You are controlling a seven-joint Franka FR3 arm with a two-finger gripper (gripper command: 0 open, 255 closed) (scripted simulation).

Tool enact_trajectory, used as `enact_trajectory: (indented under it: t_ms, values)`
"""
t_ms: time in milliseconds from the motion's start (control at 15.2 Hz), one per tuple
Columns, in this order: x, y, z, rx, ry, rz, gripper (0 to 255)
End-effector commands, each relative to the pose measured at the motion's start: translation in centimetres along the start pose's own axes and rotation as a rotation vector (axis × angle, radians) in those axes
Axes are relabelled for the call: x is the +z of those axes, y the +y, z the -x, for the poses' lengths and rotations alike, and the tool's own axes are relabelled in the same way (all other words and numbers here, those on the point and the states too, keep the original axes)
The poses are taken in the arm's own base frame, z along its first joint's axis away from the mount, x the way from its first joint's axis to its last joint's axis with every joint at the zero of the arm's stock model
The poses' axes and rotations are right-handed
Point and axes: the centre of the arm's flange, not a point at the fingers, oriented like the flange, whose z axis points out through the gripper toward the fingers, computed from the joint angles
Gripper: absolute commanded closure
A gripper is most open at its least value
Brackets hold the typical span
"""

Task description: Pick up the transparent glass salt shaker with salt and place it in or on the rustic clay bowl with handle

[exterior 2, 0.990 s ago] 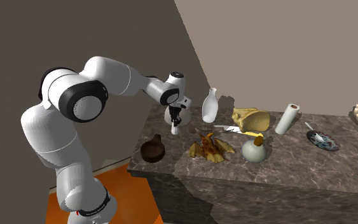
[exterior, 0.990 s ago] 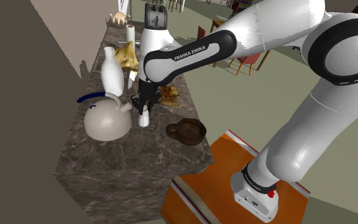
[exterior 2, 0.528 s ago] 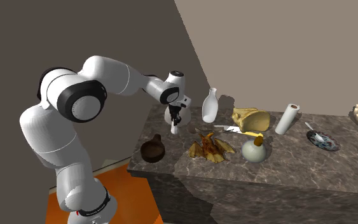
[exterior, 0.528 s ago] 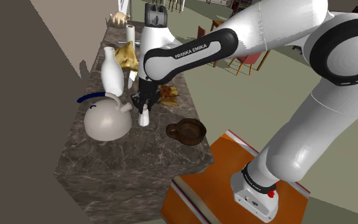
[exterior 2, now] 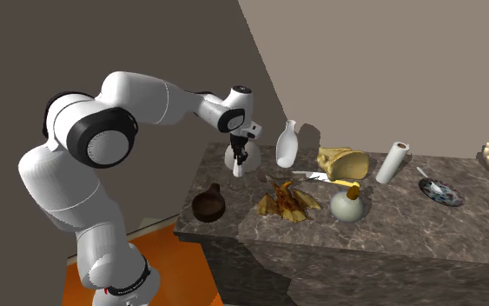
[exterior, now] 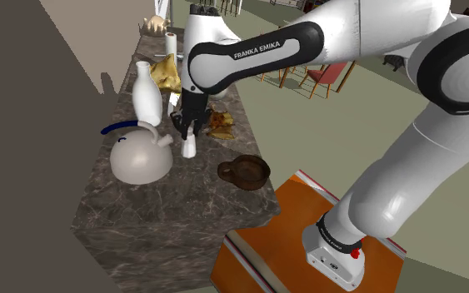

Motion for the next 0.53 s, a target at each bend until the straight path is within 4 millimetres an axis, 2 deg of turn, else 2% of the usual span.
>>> enact_trajectory:
  t_ms: [0, 462]
  values:
    - [-1.1, 0.0, 0.1, 0.000, 0.000, 0.000, 255]
    - [-4.8, -0.4, 0.2, 0.000, 0.000, 0.000, 255]
